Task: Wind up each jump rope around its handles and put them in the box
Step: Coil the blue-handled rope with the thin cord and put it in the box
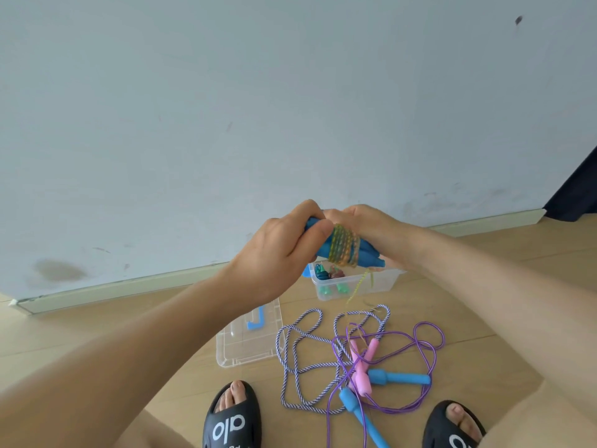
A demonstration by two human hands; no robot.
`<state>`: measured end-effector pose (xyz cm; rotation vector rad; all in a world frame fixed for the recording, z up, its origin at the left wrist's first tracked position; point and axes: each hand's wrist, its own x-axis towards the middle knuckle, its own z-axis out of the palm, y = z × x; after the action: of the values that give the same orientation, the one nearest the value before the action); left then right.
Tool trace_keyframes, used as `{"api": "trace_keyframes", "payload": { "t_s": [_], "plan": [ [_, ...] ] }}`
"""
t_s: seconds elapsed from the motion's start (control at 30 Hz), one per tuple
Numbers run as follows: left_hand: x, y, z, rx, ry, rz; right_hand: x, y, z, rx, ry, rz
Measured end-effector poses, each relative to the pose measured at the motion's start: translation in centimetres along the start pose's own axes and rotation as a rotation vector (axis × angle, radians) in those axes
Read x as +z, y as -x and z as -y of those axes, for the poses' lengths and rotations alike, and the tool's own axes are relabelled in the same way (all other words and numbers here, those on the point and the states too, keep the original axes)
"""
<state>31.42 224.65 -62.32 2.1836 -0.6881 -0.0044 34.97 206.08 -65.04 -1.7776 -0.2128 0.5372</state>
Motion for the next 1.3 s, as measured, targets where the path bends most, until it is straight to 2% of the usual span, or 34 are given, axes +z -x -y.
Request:
{"api": "trace_keyframes", "payload": {
  "t_s": [0.1,0.17,0.23,0.33,0.43,0.5,0.6,0.7,0.83,1.07,1.23,1.3],
  "plan": [
    [0.0,-0.2,-0.6,-0.104,0.230,-0.038,0.8,0.4,-0.9,0.054,0.021,0.045],
    [0.0,-0.8,-0.7,-0.165,0.377,-0.086,1.8,0.0,-1.5,0.134,0.108,-0.060],
    [0.3,-1.5,-0.1,-0.245,0.455,-0.163,3.1,-0.4,-1.7,0.221,0.027,-0.184],
    [0.2,-2.6,2.2,-0.396,0.386,-0.302,5.6,0.5,-1.4,0.235,-0.029,-0.244],
    [0.0,-3.0,4.1,-0.476,0.164,-0.306,7.5,2.4,-1.4,0.107,0.217,-0.281],
    [0.1,-2.8,4.5,-0.440,-0.045,-0.239,8.2,3.2,-0.8,-0.004,0.392,-0.303],
    [1.1,-2.1,4.6,-0.291,-0.304,-0.130,7.7,3.3,0.6,-0.123,0.515,-0.368],
    [1.8,-1.6,4.5,-0.172,-0.297,-0.069,5.6,2.9,2.0,-0.233,0.595,-0.467],
    [1.7,-1.8,3.5,-0.027,-0.319,-0.044,1.8,2.1,2.7,-0.268,0.639,-0.595],
    [1.2,-1.3,2.0,0.017,-0.152,0.051,-0.1,1.1,3.0,-0.265,0.689,-0.524],
    [0.9,-1.6,2.5,-0.178,-0.102,0.044,-1.0,2.2,3.7,-0.302,0.505,-0.405],
    [0.3,-2.3,3.7,-0.309,-0.025,0.017,0.3,3.2,3.7,-0.350,0.537,-0.336]
  ]
}}
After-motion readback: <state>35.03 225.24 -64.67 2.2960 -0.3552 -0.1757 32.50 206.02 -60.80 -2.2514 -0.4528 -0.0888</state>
